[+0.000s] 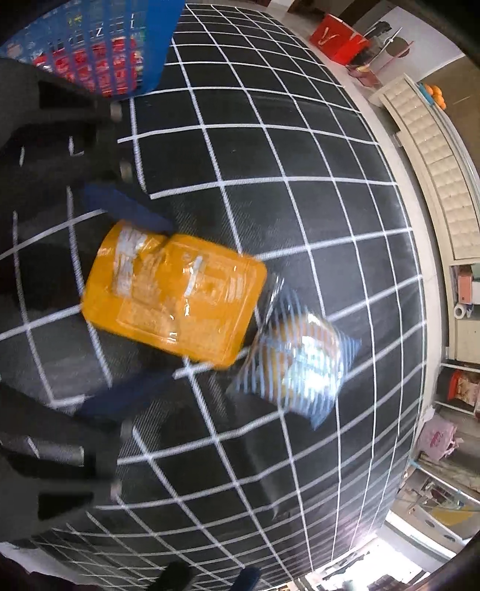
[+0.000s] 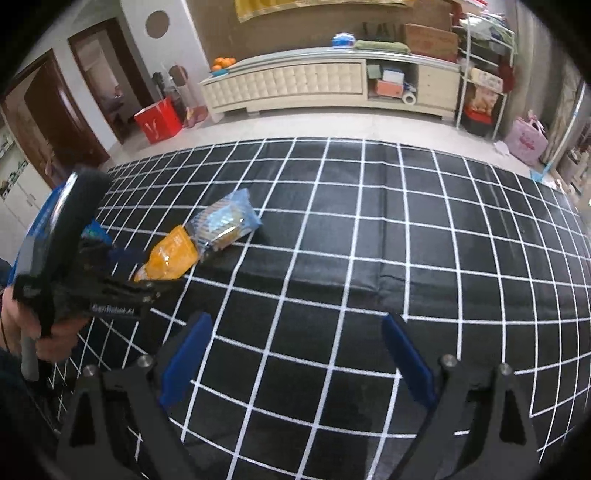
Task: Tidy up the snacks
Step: 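Grasp the orange pack with the left tool and lift it, then grasp the clear blue-white pouch with the right tool while the left tool holds the orange pack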
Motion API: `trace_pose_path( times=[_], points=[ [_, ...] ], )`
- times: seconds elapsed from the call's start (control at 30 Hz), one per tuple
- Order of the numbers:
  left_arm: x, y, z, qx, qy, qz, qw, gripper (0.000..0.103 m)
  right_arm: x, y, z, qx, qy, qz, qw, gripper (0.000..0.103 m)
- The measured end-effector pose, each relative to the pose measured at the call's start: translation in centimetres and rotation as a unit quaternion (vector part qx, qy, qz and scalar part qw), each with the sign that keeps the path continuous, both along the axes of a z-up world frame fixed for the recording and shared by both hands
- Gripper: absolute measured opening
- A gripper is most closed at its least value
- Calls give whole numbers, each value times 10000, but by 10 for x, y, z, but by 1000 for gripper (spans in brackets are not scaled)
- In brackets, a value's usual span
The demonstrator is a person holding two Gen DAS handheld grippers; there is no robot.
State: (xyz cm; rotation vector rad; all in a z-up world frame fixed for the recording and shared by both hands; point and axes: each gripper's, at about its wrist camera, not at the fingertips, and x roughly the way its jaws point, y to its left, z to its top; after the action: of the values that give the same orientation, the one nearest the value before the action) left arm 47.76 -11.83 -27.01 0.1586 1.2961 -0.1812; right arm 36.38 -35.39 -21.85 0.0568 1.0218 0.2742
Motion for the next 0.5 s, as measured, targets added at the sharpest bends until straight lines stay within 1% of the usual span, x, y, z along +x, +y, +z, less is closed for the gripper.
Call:
trace_pose_path(
  times=[0.07,0.13,0.2,0.27,0.3,0.33,0.37,0.4,0.5],
  points=[
    [-4,-1,0,27,4,27,10000,53,4,-2,1,44,22,-72,10000,95],
    [-6,-2,2,-4,0,18,10000,42,8,-1,2,128,45,-92,9999,95],
    [-8,-4,4,9,48,80,10000,39,12,4,2,171,81,-41,9998,95],
    [-13,-1,9,-160,23,264,9995,35,21,11,2,141,130,19,9998,95],
    [-15,4,12,-299,-28,350,9989,31,25,15,2,148,149,52,9998,95],
    [-17,7,16,-392,-108,400,9984,24,32,18,1,154,201,46,9997,95],
    [-20,11,19,-457,-154,452,9978,20,36,20,1,167,238,36,9996,95],
    [-25,15,21,-474,-194,465,9976,14,42,24,0,214,295,65,9993,95],
    [-30,24,20,-606,-252,503,9966,12,60,39,-1,194,341,195,9990,95]
  ],
)
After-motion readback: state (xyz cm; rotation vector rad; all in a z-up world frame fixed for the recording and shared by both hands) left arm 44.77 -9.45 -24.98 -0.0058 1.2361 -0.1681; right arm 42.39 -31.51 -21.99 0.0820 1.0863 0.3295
